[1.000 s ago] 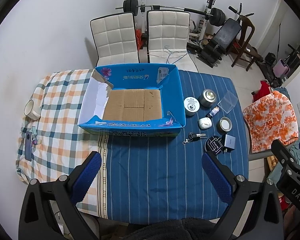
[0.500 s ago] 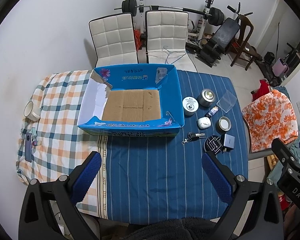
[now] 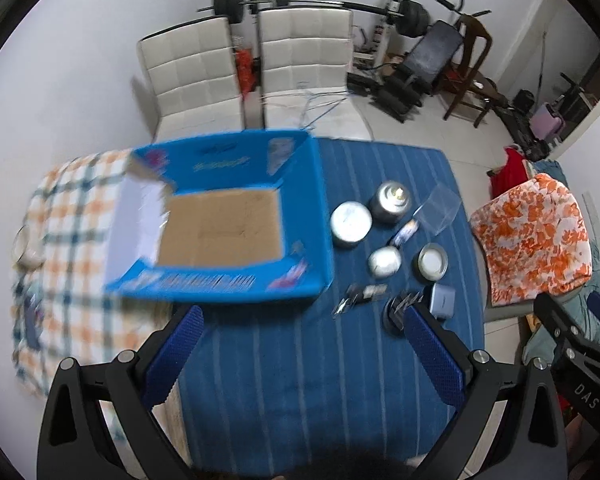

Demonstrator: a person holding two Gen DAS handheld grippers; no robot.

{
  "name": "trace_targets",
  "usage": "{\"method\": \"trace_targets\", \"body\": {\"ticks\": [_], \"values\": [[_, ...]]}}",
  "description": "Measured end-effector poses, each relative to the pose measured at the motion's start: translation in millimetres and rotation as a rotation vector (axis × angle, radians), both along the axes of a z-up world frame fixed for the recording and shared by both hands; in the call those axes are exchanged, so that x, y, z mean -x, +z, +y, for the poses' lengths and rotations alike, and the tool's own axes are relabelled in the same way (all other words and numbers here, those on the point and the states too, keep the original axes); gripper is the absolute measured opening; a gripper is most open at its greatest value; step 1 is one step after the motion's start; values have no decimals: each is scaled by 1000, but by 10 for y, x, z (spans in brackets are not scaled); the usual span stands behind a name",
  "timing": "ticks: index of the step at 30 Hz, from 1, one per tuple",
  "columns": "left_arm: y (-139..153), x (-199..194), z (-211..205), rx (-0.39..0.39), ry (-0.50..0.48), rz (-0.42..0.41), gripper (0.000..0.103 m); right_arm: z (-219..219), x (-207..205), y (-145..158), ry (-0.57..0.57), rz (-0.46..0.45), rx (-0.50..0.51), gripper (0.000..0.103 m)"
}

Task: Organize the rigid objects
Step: 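Grasp the silver gold-lidded tin with the left tool while the right tool grasps the clear cube box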

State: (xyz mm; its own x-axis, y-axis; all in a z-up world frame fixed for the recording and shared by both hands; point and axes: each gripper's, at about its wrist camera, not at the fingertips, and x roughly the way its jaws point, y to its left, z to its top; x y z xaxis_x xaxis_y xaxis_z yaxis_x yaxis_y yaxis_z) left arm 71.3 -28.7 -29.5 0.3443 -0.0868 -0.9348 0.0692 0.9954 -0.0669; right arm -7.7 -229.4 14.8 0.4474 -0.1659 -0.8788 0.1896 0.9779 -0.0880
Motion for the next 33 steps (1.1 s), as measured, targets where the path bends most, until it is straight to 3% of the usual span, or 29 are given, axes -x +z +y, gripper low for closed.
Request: {"method": "trace_targets", "body": {"ticks": [4,7,12,17,20,22,26,30,33], "values": [[-306,-562,-334,8,-37,33,103,-403,-587,-357,-67,39,-25,103],[-599,-981,-572,20,-46,74,103,-759,-1263,-880,-143,116,-77,103],[-1105,-1658,-876,40,-17,142,103,-1174,-2189,-1824,-275,276,-273,102],[-1462,-2086,-1063,35,4,202,103,-1362,-2689,-2411,-369,357,-395,102],[-1572,-2188,-1137,12,0,214,103,-1423,-2826,-2656,-399,385,-433,98],[-1622,-2237,-1172,1,-4,220,103,-1406,-2937,-2812,-394,420,-420,73],[-1751,-2281,-1289,-6,-29,244,103,-1456,-2941,-2899,-327,457,-391,70],[-1981,-2247,-1481,-11,-81,297,103,-1606,-2747,-2880,-248,482,-278,70],[-2215,-2181,-1685,-47,-138,349,103,-1704,-2622,-2947,-230,502,-275,70]]}}
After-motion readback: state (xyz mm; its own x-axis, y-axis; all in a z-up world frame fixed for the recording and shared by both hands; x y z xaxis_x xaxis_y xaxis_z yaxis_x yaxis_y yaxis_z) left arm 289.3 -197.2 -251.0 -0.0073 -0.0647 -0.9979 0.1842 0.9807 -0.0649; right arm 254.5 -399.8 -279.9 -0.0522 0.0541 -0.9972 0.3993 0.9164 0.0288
